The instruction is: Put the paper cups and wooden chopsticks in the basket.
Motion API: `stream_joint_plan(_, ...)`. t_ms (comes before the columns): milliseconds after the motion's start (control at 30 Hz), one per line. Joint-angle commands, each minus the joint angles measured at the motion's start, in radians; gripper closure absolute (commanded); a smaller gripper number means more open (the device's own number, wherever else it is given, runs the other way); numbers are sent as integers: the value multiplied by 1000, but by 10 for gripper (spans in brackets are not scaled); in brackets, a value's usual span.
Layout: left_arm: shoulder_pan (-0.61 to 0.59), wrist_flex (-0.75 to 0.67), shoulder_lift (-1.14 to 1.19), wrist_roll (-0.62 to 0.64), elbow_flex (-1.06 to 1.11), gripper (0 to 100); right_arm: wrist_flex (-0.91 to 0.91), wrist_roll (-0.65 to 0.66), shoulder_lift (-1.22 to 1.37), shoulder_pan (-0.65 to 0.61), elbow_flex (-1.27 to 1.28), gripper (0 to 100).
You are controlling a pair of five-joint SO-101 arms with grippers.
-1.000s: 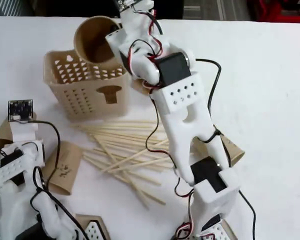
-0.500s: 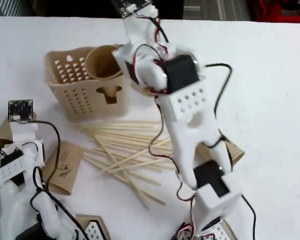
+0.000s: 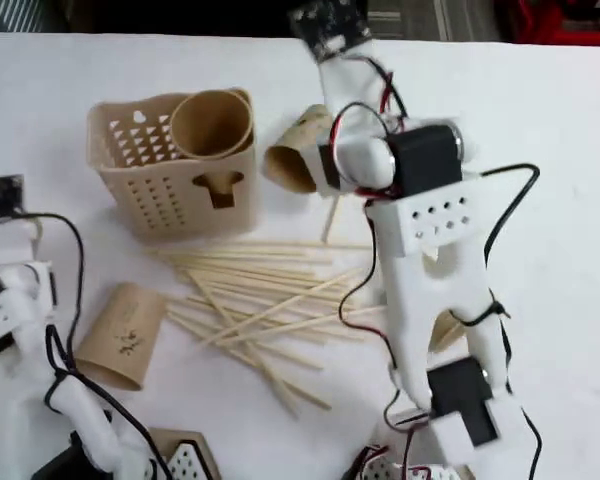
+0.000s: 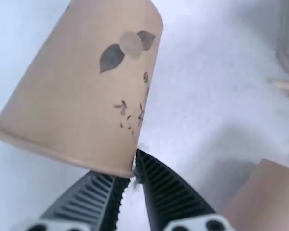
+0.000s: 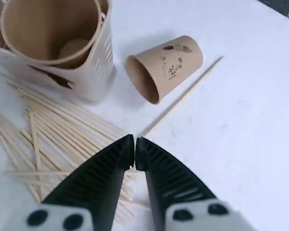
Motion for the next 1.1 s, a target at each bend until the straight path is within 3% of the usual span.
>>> stream_joint_plan(0,-28,118,1,0,-167,978,-4,34,-131,19,137,981)
stream_joint_plan(267,-28,466,1,-38,-543,978,-243,32,-369,24,667,981)
stream_joint_plan(500,-21,723,2,-95,-974,978,-519,31,-628,119,1049,978)
stream_joint_plan(633,50,784,10,-144,-1129,977,-647,31,-722,148,1206,978)
stream_joint_plan(800,219,790,13,-170,-1162,967,-763,31,-754,151,1327,977)
stream_joint_plan(1067,490,783,15,-173,-1155,943,-792,31,-753,157,1353,977)
